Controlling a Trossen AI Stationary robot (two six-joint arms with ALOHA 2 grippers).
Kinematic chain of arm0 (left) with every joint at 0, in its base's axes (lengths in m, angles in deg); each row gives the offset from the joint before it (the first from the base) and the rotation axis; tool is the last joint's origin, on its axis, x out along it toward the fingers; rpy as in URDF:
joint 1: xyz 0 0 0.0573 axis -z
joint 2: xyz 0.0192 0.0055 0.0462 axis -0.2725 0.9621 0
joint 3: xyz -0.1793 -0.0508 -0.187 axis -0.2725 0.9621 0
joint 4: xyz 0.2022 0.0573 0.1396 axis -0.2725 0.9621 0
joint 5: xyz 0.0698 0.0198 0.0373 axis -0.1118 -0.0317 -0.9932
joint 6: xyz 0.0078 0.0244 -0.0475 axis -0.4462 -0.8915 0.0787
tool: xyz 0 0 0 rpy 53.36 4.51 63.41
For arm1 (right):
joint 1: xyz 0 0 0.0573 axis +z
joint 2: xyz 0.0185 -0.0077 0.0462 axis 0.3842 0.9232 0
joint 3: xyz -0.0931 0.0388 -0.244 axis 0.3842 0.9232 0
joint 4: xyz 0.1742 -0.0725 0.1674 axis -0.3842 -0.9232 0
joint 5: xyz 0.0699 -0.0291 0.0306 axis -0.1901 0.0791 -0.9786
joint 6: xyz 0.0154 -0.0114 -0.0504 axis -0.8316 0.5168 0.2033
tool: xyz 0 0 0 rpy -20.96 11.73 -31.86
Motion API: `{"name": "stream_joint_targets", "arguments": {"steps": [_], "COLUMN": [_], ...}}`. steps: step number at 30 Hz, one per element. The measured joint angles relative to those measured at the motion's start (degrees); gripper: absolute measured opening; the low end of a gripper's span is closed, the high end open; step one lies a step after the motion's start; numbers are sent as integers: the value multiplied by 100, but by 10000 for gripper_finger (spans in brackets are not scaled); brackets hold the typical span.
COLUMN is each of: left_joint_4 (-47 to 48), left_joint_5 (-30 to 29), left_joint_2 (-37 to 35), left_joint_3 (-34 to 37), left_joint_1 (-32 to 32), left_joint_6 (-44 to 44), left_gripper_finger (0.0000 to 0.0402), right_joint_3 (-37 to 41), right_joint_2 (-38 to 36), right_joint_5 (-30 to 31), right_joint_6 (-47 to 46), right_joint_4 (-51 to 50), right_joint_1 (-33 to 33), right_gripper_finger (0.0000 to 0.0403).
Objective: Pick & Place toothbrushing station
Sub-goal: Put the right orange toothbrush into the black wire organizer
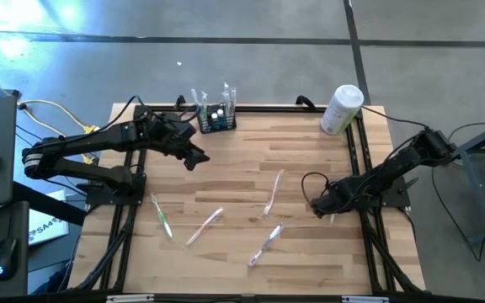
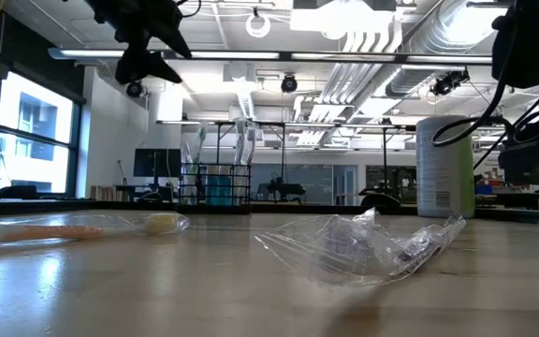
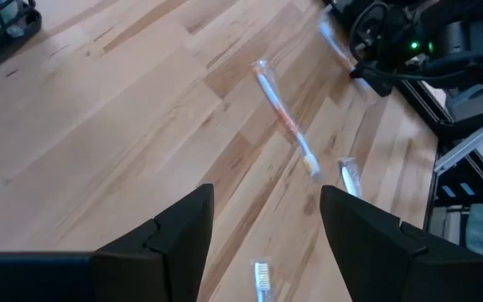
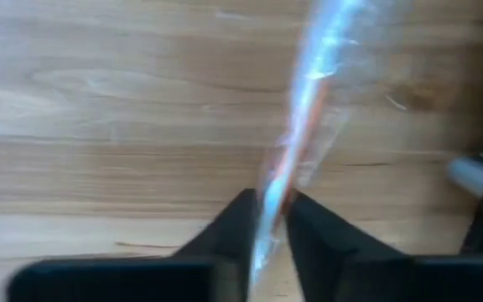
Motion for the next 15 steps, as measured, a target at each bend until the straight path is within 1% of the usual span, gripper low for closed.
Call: {"name": "stream_joint_targets", "arguments": {"steps": [2,3,9,15], "left_joint_4": [26,34,64,122], "left_joint_5": [-10,-41,-108,314], "left_joint_2": [0,0,0,0], "left_joint_3": [0,0,0,0], "left_joint_1": [0,0,-2,0], "left_joint_6": [0,-1,-10,-144], "left_gripper_finger": [216,216,216,216], "right_joint_3": [-2,0,0,-191], "right_joint_2": [0,0,2,-17], "right_joint_5": [34,38,60,128], "right_joint_6": [45,49,234,642], "right_joint_4": [13,13,6,-118], "right_joint_1": [0,0,0,4], "right_gripper_finger": [22,19,23,18]}}
